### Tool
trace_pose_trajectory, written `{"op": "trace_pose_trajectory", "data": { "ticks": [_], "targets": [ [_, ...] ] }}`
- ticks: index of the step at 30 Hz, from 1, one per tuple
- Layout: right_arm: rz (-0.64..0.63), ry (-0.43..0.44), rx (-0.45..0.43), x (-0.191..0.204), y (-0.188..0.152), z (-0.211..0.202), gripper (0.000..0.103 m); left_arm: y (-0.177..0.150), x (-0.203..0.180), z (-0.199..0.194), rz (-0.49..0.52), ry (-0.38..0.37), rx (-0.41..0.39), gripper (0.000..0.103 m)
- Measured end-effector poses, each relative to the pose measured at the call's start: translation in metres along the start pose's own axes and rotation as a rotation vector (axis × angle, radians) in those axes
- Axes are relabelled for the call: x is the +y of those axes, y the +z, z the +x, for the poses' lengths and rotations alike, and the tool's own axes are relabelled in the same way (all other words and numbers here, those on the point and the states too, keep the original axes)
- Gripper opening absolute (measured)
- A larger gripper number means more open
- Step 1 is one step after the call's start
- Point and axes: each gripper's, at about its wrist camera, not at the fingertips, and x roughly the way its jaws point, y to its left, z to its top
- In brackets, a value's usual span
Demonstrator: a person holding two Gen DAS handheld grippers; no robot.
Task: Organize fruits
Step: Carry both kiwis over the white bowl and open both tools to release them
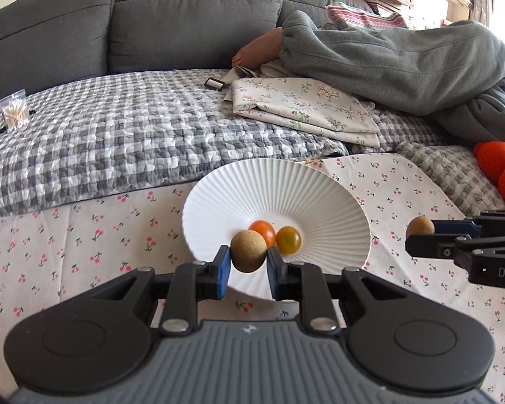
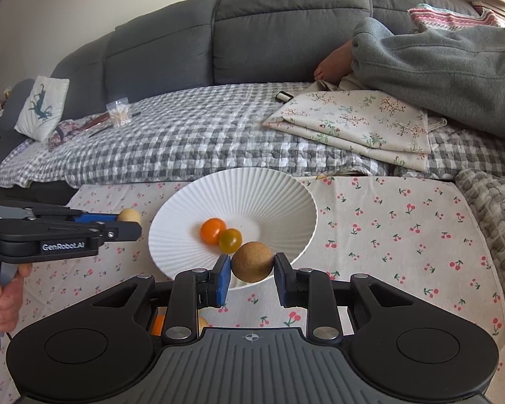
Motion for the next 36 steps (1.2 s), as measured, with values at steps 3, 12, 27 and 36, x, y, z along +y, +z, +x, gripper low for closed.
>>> {"op": "trace_pose_trajectory", "data": {
  "ticks": [3,12,27,36],
  "targets": [
    [-0.001,-0.001,0.001,0.0,0.001,0.005,0.027,0.001,-0.003,0.007,0.02,0.001,0.001,0.021],
    [0.004,-0.008,0.003,-0.001,0.008,0.027,0.027,0.002,-0.002,0.028,0.045,0.001,0.011,0.021],
    [-0.039,-0.018,0.053,0.004,0.011,0.074,0.027,-0.005,-0.019,0.063,0.122,-0.055,0.071,0.021],
    [-0.063,-0.032,0.086,0.01,0.003,0.093,0.027,-0.009,-0.013,0.078,0.101,-0.042,0.086,0.021]
  ]
}}
